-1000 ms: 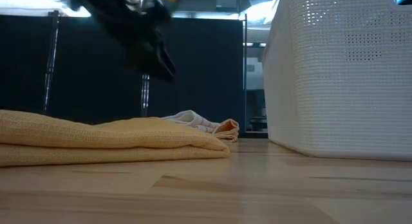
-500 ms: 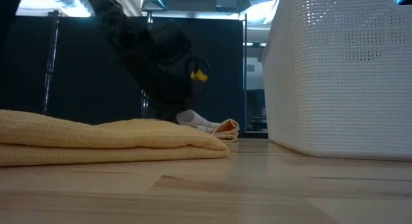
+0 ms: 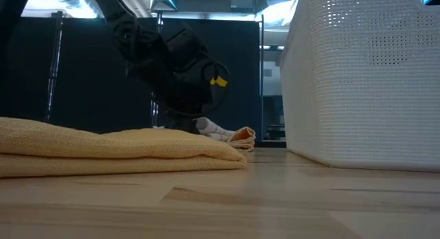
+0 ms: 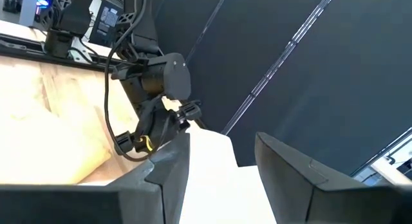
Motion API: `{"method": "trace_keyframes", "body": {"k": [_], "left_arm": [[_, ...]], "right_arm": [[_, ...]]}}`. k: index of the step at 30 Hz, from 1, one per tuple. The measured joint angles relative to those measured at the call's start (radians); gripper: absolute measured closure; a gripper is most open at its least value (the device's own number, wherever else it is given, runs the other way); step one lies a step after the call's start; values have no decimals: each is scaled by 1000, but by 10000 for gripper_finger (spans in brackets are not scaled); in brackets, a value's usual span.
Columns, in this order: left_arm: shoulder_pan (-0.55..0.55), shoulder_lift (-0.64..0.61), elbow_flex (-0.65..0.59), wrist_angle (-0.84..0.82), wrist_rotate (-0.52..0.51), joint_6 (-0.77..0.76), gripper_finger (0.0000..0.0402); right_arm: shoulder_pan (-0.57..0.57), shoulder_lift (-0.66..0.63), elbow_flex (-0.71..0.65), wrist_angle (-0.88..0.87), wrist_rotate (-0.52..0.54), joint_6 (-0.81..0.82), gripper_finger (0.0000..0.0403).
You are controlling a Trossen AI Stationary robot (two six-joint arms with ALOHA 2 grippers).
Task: Fold towel
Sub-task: Adjust the white towel
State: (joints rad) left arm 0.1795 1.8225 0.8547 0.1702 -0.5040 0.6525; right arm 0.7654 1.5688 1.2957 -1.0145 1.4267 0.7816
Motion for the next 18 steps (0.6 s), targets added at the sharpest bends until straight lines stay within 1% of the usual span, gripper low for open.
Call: {"method": "trace_keyframes", "body": {"k": [3,10,14,16,18], "left_arm": [[-6,0,0,-1,24,-1,192],[-25,0,0,0,46,4,318],[-25,0,0,4,50,1,380],[-25,0,0,13,51,-16,391],[-25,-6,0,29,53,-42,387]], "right_arm": [[0,0,-11,0,-5,4,226],[0,1,-47,1,14,41,226],[0,1,-47,6,14,45,226],[0,1,-47,11,14,45,226],[0,2,-47,14,13,45,226]]}}
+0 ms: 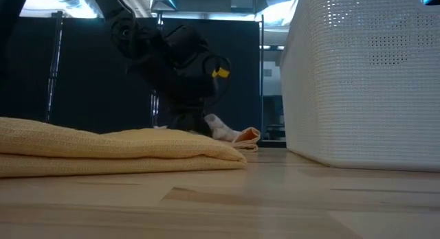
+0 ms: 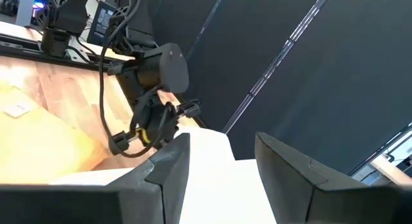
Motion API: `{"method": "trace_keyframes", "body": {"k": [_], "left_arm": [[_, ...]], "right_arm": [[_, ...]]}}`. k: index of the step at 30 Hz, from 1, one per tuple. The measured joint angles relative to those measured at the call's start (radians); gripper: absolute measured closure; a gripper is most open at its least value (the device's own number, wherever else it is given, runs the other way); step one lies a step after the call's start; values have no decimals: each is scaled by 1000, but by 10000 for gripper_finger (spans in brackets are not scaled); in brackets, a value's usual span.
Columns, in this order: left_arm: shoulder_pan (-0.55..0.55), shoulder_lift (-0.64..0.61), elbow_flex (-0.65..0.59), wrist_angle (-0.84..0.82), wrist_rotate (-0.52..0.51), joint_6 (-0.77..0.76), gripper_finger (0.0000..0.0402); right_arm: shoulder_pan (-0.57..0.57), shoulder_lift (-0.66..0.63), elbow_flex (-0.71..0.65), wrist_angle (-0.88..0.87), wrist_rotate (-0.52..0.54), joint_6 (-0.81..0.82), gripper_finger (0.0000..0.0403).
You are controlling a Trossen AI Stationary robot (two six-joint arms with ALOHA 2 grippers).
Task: Fold towel
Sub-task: Adjust the white towel
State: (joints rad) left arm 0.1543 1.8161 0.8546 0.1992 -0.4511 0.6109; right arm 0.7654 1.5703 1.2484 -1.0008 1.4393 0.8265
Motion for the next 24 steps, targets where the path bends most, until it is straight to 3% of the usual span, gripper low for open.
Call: {"method": "trace_keyframes", "body": {"k": [14,24], "left_arm": [[19,-124,6,155,-20,-208,384],[13,-124,163,-46,8,-247,385]], "right_arm": [[0,0,0,4,-1,-13,226],[0,0,0,3,2,-20,226]]}}
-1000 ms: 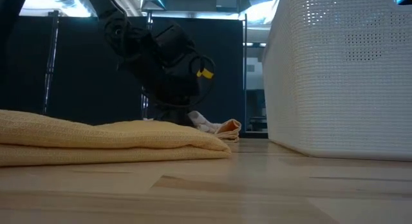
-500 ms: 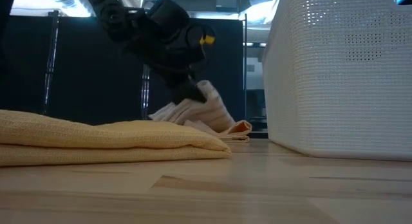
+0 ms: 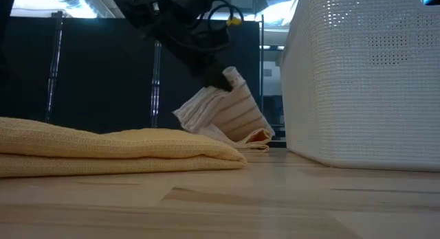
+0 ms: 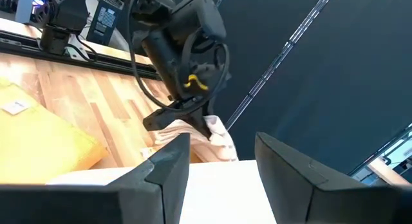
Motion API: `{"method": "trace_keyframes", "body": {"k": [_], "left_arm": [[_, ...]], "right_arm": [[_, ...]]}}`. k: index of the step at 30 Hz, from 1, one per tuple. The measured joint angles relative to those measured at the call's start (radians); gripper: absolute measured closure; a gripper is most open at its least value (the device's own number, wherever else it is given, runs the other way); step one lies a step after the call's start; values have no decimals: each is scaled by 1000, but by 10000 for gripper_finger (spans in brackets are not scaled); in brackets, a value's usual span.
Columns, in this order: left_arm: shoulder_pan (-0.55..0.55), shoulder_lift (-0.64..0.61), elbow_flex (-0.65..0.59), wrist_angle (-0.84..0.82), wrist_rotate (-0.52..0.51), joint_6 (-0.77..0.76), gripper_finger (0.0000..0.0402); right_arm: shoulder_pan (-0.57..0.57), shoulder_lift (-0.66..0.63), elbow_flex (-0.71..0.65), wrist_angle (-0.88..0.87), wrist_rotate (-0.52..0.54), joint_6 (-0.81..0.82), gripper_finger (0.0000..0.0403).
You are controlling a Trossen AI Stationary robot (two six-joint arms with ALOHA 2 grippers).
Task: Fold towel
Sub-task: Adjust the white towel
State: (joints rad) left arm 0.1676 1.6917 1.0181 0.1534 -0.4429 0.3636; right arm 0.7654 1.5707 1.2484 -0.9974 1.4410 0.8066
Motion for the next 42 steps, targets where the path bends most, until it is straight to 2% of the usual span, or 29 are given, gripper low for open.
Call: {"method": "trace_keyframes", "body": {"k": [1,3,6,13,17,19,22,24,30,34,38,42], "left_arm": [[-2,0,8,-32,-17,-9,385],[-3,3,16,-79,-128,3,385],[18,0,16,-79,-245,61,385],[96,-1,91,-76,-292,163,385],[131,-1,152,-82,-437,270,385],[145,-2,176,-90,-463,299,385],[145,-2,187,-112,-457,303,385],[134,1,188,-146,-415,267,385],[100,14,188,-311,-103,70,385],[100,24,188,-357,27,8,385],[122,20,188,-359,20,13,385],[164,0,194,-346,-140,75,385]], "right_arm": [[0,0,0,0,0,0,226],[0,0,0,0,-1,0,226],[0,0,0,0,-3,0,226],[0,0,0,0,-12,0,226],[0,0,0,0,-12,0,226],[0,0,0,0,-13,0,226],[0,0,0,-1,-20,0,226],[0,0,0,-1,-21,-1,226],[0,0,0,-1,-21,-1,226],[0,0,0,-1,-21,-1,226],[0,0,0,-1,-21,-1,226],[0,0,0,-1,-21,-1,226]]}}
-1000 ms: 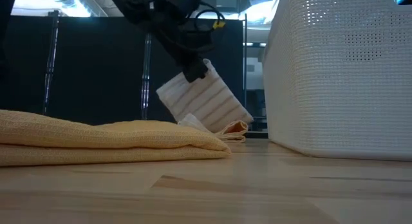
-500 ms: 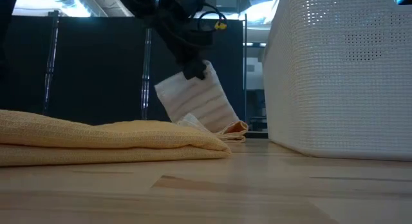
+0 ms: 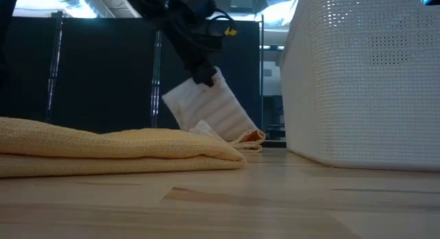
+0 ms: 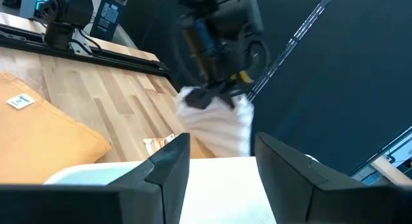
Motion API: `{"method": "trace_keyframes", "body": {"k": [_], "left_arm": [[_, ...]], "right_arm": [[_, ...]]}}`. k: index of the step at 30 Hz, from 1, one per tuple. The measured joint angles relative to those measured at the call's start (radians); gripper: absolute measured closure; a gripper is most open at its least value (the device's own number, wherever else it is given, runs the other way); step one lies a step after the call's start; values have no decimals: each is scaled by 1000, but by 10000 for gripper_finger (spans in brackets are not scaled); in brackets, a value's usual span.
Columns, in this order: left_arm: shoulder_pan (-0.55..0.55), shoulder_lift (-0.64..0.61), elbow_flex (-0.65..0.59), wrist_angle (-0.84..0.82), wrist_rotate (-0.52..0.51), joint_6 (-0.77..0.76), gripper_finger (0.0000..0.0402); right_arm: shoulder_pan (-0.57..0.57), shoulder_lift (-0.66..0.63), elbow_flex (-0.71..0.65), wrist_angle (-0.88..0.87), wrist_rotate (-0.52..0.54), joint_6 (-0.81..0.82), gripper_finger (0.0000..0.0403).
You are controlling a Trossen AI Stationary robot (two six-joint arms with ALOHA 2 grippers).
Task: Fold towel
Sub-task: Adjust the white towel
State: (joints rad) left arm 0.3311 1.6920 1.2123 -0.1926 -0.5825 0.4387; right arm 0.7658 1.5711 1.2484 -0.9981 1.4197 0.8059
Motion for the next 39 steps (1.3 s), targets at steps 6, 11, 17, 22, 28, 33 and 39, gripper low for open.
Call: {"method": "trace_keyframes", "body": {"k": [6,11,17,22,28,33,39], "left_arm": [[75,-1,19,141,-137,57,385],[48,5,19,46,-132,-1,385],[-32,18,18,0,115,-95,385],[-46,42,18,0,258,-171,385],[-41,94,18,-4,462,-219,385],[-48,116,18,-8,621,-193,385],[-67,120,18,0,664,-134,384]], "right_arm": [[0,0,0,0,0,0,226],[0,0,0,1,0,0,226],[0,0,0,0,0,0,226],[0,0,0,1,0,0,226],[0,0,0,3,1,0,226],[0,0,0,2,0,0,226],[0,0,0,2,1,0,226]]}}
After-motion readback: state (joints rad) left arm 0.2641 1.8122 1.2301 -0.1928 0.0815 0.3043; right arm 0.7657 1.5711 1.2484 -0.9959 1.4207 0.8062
